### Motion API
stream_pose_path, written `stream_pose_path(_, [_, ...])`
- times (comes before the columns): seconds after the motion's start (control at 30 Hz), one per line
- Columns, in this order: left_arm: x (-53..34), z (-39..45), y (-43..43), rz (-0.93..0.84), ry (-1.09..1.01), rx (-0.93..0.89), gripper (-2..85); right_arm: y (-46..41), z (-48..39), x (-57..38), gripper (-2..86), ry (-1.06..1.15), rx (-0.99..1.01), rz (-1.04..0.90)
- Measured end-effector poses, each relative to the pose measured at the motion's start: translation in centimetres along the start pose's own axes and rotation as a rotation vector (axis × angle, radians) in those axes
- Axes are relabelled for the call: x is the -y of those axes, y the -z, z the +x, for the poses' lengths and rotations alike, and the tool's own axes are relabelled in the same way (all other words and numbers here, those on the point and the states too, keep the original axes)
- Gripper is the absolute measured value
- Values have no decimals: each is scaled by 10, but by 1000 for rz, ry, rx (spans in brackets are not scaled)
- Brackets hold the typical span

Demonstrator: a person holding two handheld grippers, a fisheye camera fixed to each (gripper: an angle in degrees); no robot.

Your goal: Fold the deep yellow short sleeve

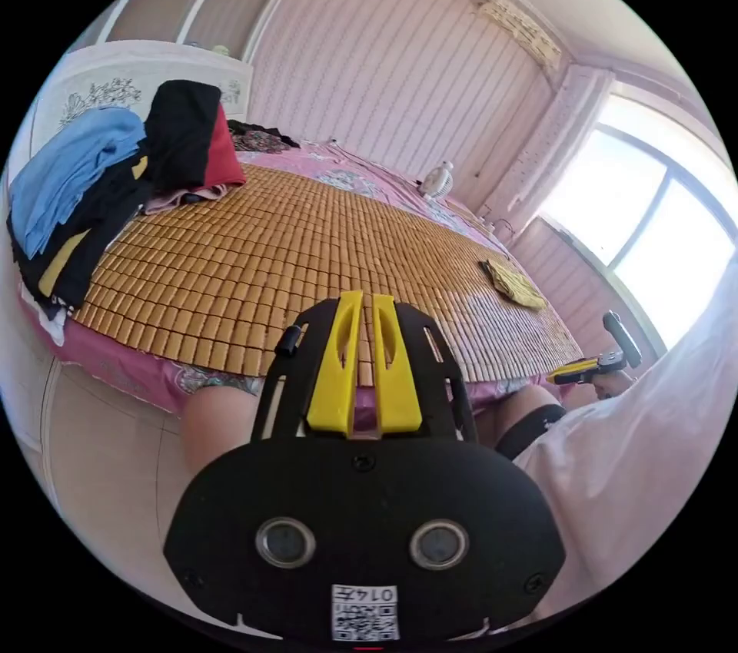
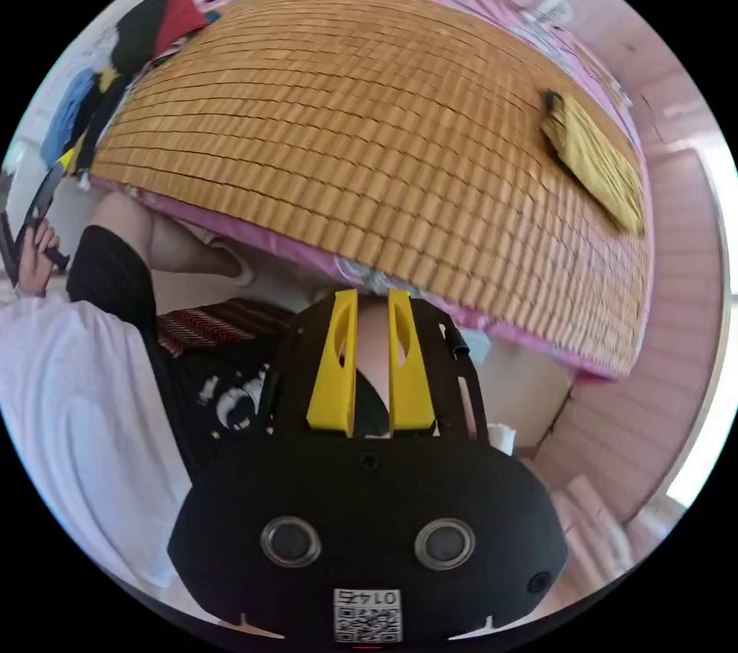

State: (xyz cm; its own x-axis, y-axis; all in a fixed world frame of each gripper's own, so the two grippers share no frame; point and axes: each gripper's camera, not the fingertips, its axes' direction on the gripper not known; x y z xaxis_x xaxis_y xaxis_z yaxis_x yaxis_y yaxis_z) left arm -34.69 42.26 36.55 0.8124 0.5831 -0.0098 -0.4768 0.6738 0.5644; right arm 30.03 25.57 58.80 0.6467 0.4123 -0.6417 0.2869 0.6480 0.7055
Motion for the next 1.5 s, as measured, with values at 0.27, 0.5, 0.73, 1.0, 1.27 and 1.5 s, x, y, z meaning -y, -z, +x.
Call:
stream_pose_path(0.27, [13, 121, -46, -60, -327, -261, 16, 9, 66, -188, 4, -477, -25, 205])
stream_pose_path(0.5, [34, 210, -108, -140, -532, -306, 65, 4, 107, -191, 4, -471, 95, 345])
stream_pose_path(0.73, [66, 311, -226, -291, -666, -349, 92, 13, 190, -128, 72, -440, 200, 478])
stream_pose_path(1.0, [100, 415, -388, -478, -686, -367, 102, -3, 328, -48, 107, -620, 390, 543])
stream_pose_path(1.27, [116, 500, -518, -564, -695, -344, 109, -33, 425, 12, 111, -776, 423, 520])
stream_pose_path(1.5, [121, 515, -554, -683, -669, -282, 50, -12, 427, 14, 9, -537, 316, 478])
